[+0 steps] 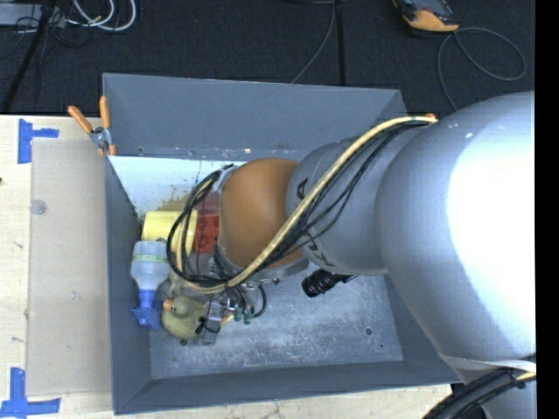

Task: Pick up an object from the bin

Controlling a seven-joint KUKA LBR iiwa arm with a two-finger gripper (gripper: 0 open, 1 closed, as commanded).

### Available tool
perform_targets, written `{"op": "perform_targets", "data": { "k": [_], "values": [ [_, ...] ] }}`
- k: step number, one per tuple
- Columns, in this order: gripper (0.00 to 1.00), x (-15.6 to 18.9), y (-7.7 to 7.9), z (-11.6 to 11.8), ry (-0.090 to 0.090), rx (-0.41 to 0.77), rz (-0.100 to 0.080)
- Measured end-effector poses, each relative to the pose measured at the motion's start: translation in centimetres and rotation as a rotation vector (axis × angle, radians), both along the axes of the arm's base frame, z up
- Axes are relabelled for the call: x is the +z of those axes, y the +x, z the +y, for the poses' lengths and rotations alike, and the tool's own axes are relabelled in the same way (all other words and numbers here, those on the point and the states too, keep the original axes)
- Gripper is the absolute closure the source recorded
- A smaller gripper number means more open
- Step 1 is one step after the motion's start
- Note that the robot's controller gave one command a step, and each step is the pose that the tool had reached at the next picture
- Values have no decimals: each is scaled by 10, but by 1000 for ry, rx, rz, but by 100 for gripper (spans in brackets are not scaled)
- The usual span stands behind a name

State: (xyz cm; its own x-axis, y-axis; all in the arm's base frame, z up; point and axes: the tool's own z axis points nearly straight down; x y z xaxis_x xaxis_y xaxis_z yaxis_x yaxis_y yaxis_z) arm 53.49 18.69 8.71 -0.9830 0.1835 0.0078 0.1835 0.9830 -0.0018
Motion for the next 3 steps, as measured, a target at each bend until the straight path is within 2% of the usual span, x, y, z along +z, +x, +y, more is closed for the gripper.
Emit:
{"op": "perform_targets", "data": {
  "k": [1,2,3],
  "values": [
    [0,0,-8,-2,-1,10,-5],
    [100,-17,-9,-17,0,-1,-1],
    [100,-17,-9,-17,0,-2,-1]
  ]
}}
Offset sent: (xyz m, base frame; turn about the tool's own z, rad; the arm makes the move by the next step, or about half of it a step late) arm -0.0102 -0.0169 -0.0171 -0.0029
